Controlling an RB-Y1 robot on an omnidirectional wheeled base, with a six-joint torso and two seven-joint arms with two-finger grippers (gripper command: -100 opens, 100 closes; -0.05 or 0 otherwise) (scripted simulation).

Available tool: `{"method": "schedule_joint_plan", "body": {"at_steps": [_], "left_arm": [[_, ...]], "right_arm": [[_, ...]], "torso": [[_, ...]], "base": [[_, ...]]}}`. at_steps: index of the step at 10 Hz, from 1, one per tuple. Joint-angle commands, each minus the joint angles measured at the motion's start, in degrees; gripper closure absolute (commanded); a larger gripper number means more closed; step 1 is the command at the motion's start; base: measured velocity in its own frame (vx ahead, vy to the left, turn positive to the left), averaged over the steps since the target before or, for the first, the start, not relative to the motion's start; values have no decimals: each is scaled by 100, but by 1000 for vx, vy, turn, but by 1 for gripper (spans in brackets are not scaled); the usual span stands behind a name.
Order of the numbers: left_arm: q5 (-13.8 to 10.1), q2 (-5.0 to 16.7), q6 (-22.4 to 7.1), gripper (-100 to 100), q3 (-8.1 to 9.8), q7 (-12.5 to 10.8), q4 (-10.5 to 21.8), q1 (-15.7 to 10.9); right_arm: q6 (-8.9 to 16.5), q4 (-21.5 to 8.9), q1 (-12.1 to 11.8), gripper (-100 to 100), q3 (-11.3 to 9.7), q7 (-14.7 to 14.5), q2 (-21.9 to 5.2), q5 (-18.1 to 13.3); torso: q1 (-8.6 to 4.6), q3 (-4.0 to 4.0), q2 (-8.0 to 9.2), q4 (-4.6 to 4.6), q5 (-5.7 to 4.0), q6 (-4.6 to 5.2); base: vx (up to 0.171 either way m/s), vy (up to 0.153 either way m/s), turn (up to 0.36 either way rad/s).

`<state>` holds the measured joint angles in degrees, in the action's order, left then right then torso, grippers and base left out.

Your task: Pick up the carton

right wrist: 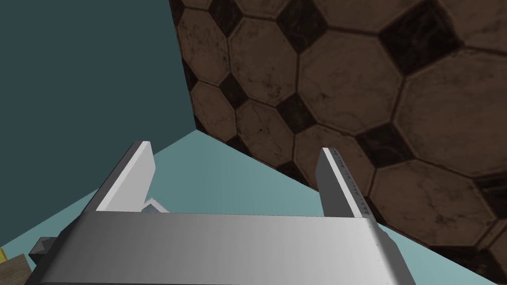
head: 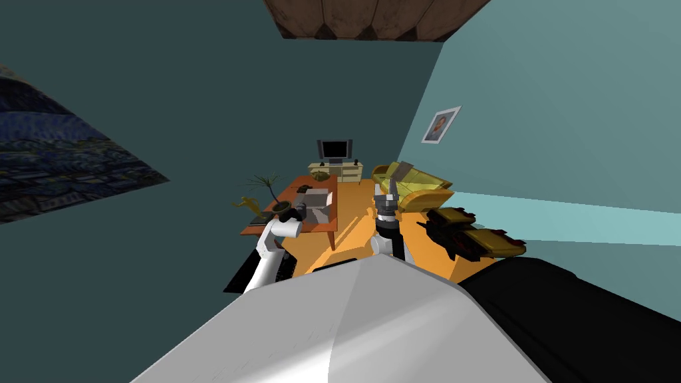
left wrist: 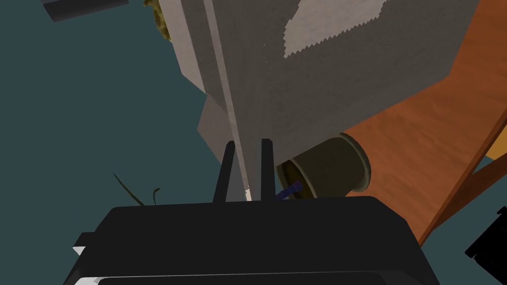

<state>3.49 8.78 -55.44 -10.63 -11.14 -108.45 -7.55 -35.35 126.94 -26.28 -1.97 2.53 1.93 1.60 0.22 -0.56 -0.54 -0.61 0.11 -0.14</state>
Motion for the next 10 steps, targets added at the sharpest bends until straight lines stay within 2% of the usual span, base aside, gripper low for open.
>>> {"method": "schedule_joint_plan", "body": {"at_steps": [1, 2, 3, 4, 5, 6, 7, 8, 9, 10], "left_arm": [[99, -25, -114, 100, -190, -49, -286, 227], [99, -25, -114, 100, -190, -49, -380, 227], [177, -44, -206, 100, -349, -93, -565, 416], [177, -44, -206, 100, -349, -93, -662, 416], [256, -62, -298, 100, -509, -137, -879, 605], [256, -62, -298, 100, -509, -137, -943, 605], [335, -80, -391, 100, -669, -181, -1158, 794], [335, -80, -391, 100, -669, -181, -1225, 794], [343, -89, -348, 100, -655, -178, -1116, 767], [344, -88, -347, 0, -658, -179, -1124, 764]], "right_arm": [[0, 0, 0, 0, 0, 0, 0, 0], [0, 0, 0, 0, 0, 0, 0, 0], [0, 0, 0, 0, 0, 0, 0, 0], [0, 0, 0, 0, 0, 0, 0, 0], [0, 0, 0, 0, 0, 0, 0, 0], [0, 0, 0, 0, 0, 0, 0, 0], [0, 0, 0, 0, 0, 0, 0, 0], [0, 0, 0, 0, 0, 0, 0, 0], [0, 0, 0, 0, 0, 0, 0, 0], [0, 0, 1, 0, 0, 0, 0, 0]], "torso": [[0, 0, 0, 0, 0, 0], [7, 2, 4, 0, 1, -3], [3, 6, 8, 4, 0, 1], [2, 6, 7, 5, 0, 0], [0, 9, 9, 8, 0, 2], [0, 8, 9, 7, 2, 1], [0, 11, 11, 11, 2, 4], [0, 13, 13, 12, 3, 2], [2, 14, 16, 14, 4, 5], [3, 18, 24, 14, 5, 3]], "base": [[51, 27, 77], [44, 17, 42], [62, 13, 69], [52, 8, 44], [66, 8, 84], [53, 5, 48], [60, 7, 82], [47, 7, 34], [16, 3, -3], [0, 0, 0]]}}
